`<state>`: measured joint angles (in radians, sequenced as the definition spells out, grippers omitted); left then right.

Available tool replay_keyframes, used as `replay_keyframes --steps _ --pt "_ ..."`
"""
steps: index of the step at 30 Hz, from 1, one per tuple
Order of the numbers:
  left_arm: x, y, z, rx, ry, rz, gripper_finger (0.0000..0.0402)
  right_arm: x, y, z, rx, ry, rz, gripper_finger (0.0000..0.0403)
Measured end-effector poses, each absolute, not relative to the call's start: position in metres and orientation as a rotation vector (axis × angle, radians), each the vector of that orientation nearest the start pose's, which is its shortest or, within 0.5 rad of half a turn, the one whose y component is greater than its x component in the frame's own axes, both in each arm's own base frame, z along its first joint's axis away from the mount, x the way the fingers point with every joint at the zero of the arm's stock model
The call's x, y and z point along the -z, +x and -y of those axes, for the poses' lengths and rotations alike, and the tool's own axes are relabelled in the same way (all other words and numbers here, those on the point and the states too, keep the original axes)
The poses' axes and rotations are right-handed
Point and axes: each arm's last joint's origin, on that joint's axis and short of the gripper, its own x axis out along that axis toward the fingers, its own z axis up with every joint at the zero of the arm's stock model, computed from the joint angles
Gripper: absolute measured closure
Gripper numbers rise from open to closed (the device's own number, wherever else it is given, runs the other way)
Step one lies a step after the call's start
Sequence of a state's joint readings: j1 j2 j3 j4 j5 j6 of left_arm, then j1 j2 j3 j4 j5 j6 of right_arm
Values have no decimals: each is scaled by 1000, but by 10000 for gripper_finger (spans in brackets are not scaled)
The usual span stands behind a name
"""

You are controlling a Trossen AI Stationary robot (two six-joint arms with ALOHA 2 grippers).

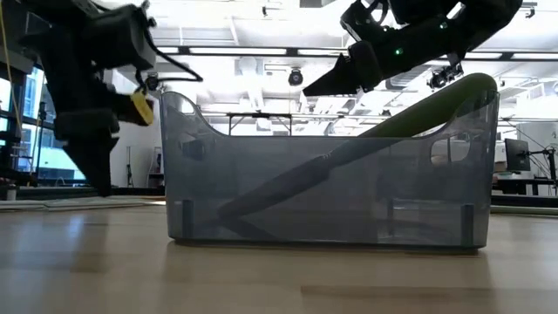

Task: Sort silverware by color (type)
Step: Put the white-blue table knife into the white bin

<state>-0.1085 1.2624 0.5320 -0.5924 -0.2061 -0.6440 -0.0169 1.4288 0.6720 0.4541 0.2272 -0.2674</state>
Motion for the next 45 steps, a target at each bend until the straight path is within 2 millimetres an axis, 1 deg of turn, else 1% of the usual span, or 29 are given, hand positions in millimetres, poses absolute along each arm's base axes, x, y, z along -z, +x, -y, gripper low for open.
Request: replay_keyframes --steps 7,10,14,21,25,28,31,36,38,41,45 --pt "-135 191 15 -464 -314 -1242 271 -212 293 10 196 -298 -333 380" --pt "-132 192 15 -459 -304 -1260 278 -212 293 10 196 -298 -333 380" --pt "-131 193 16 -427 -269 -1273 306 -211 293 10 196 -297 -333 380" --pt "-131 193 16 -379 -238 -1290 382 -211 293 10 196 -299 -334 380" --pt "-133 191 16 -363 -244 -1286 385 -211 293 10 196 -299 -334 380" --pt "-138 188 17 -325 -292 -1280 385 -211 293 10 195 -300 -334 380" --pt "-148 187 17 -287 -364 -1234 385 -212 293 8 189 -318 -335 380" --pt "-166 182 13 -265 -507 -1128 385 -214 293 -11 197 -392 -317 373" --pt "-173 182 10 -258 -572 -1075 385 -215 293 -20 217 -416 -307 363" --pt "-182 183 7 -225 -665 -999 385 -215 295 -32 230 -448 -309 337" --pt "-190 186 4 -161 -743 -930 385 -211 313 -45 209 -492 -335 298"
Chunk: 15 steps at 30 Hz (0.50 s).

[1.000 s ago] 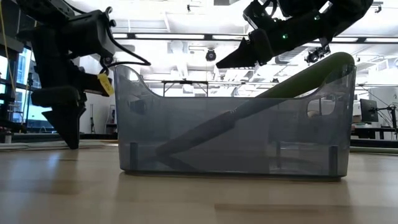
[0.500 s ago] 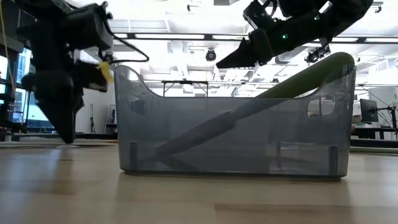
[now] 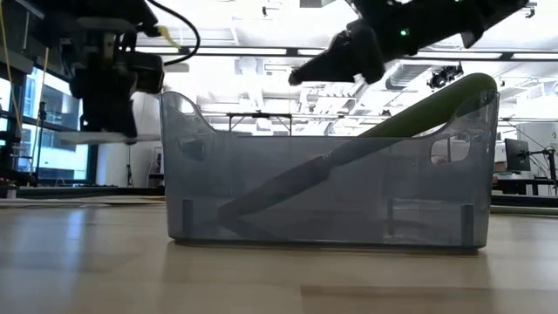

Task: Sort silverware by color (type)
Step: Put the white-blue table knife into the white bin

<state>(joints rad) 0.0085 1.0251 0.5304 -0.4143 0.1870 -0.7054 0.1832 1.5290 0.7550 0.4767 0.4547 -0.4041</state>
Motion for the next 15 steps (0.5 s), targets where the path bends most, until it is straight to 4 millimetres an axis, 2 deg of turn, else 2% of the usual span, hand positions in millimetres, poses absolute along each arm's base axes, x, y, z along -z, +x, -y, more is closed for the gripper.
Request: replay_keyframes --steps 6,15 --pt "-191 188 -2 -174 -783 -906 385 -204 364 -58 216 -634 -497 264" --pt "-192 188 -3 -138 -799 -910 385 -187 443 -69 238 -865 -723 263"
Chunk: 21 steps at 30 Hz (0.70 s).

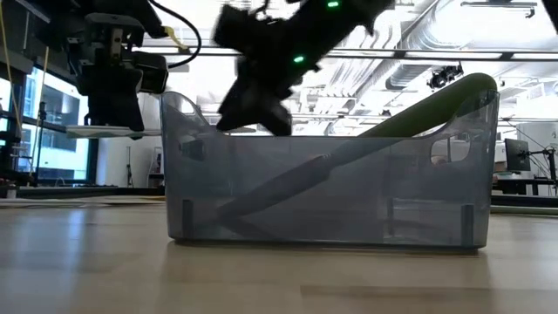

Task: Sort silverware by color (type)
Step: Put the white-blue table knife into the white bin

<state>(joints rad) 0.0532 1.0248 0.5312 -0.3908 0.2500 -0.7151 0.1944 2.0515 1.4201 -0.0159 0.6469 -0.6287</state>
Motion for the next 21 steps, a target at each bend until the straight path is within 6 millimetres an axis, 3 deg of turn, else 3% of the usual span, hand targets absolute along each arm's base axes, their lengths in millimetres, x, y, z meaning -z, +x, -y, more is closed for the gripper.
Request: replay_keyframes --steps 5,12,21 --pt "-192 188 -3 -136 -798 -913 385 -183 467 -66 254 -925 -853 263" --pt "-191 188 -3 -130 -791 -916 385 -187 470 -62 249 -934 -943 278" --pt "-192 188 -3 -129 -791 -916 385 -184 468 -55 231 -938 -983 392"
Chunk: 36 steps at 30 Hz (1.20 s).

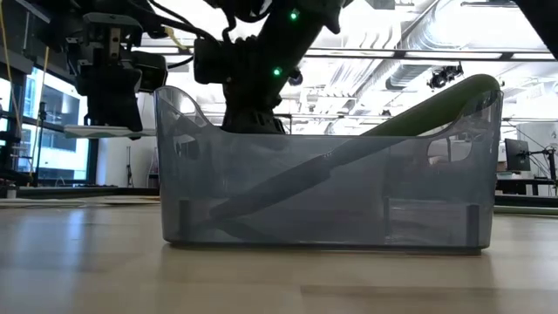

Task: Sort silverware by color (type)
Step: Put the white-blue table knife into the white bin

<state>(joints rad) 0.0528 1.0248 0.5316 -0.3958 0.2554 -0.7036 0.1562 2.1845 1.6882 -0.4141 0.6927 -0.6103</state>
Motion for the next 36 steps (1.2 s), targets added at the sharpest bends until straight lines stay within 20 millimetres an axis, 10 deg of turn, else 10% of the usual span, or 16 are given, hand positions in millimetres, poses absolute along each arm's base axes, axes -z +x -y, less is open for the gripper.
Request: replay_keyframes --steps 6,19,36 --pt "-191 188 -3 -129 -763 -914 378 -184 468 -56 218 -930 -988 399" --pt "-218 176 -7 -162 -507 -725 234 -184 462 -49 241 -790 -1029 402" --pt "-255 137 -11 -230 -263 -425 220 -257 406 -46 497 -469 -1058 403"
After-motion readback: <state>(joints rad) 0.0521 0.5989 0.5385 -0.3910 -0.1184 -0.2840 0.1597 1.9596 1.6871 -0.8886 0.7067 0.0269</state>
